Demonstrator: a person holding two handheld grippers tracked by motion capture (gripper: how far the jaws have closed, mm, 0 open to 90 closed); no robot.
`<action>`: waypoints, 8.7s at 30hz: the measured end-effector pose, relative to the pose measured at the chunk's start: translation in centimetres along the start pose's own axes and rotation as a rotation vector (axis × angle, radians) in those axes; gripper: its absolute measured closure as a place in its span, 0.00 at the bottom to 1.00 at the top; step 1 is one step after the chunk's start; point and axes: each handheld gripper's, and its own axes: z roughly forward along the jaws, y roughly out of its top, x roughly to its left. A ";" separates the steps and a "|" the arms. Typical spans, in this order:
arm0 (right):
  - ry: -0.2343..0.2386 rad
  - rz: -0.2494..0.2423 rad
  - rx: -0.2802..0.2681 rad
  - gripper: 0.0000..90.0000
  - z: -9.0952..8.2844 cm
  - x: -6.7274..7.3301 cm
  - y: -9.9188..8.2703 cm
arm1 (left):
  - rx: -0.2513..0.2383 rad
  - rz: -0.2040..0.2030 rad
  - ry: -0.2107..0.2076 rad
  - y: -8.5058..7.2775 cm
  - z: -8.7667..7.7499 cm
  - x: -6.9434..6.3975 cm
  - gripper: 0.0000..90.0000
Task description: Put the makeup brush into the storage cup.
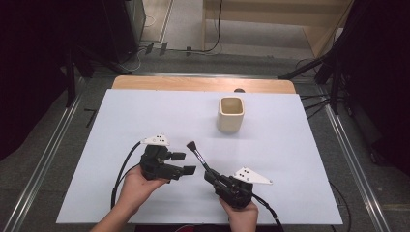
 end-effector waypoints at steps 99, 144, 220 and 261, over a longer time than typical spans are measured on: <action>0.000 -0.113 0.015 0.39 2.2 1.5 0.3 | -0.131 -0.349 -0.199 0.6 0.9 1.8 0.87; 0.239 -0.211 0.395 0.27 4.1 0.1 6.6 | 0.006 -0.222 -0.106 0.9 -0.5 3.1 0.87; 0.407 -0.090 0.333 0.89 4.6 -0.7 5.0 | 0.029 -0.057 -0.277 0.8 0.4 2.1 0.86; 0.260 -0.130 0.356 0.89 3.6 -2.5 6.5 | 0.050 0.060 -0.008 -0.1 -1.7 2.3 0.35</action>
